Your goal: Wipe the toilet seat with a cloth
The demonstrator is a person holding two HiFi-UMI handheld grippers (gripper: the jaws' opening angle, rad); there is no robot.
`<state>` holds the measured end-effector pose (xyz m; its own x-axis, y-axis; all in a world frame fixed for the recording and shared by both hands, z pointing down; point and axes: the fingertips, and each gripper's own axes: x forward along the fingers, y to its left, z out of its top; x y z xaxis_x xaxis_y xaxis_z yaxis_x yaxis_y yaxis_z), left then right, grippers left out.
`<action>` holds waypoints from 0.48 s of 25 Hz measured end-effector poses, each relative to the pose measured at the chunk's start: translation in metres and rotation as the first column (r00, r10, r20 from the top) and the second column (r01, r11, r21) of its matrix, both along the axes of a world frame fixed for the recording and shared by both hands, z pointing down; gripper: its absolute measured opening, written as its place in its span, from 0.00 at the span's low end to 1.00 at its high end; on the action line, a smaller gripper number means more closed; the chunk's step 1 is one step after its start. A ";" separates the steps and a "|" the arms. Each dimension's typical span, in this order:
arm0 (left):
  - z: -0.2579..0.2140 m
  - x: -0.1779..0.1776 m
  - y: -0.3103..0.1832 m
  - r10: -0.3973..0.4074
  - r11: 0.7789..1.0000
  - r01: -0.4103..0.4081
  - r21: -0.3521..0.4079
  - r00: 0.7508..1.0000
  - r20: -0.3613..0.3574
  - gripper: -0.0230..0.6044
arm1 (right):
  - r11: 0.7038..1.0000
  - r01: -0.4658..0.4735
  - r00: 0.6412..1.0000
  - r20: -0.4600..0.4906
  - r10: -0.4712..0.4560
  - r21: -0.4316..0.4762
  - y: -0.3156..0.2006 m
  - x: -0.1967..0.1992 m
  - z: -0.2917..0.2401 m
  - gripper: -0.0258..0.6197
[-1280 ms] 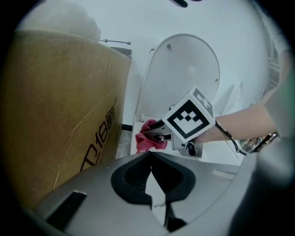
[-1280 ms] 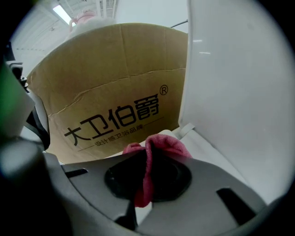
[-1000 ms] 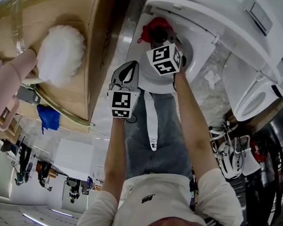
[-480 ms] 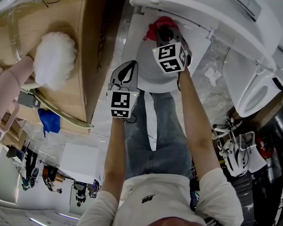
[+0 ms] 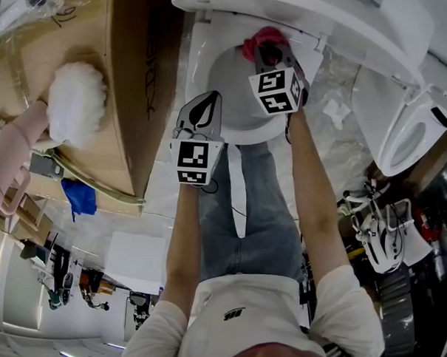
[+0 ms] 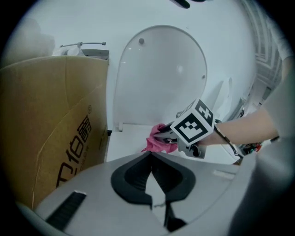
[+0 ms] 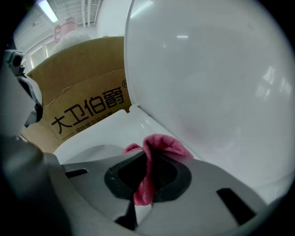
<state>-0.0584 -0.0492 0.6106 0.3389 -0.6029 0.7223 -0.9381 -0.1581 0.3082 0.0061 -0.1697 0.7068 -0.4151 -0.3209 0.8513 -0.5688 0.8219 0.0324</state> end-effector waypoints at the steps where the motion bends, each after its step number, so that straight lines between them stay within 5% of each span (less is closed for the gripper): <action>1: -0.001 0.003 -0.002 0.007 1.000 -0.007 0.004 1.000 -0.003 0.05 | 1.000 -0.009 1.000 -0.005 0.009 0.001 -0.001 0.006 0.000 0.06; 12: -0.017 0.027 -0.012 0.076 0.996 -0.075 0.038 0.997 -0.016 0.05 | 0.993 -0.116 0.991 -0.060 0.116 0.008 -0.003 0.064 0.001 0.06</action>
<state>-0.0311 -0.0616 0.5937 0.3967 -0.6013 0.6936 -0.9176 -0.2402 0.3167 0.0703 -0.1725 0.7075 -0.3224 -0.3679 0.8722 -0.6572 0.7502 0.0735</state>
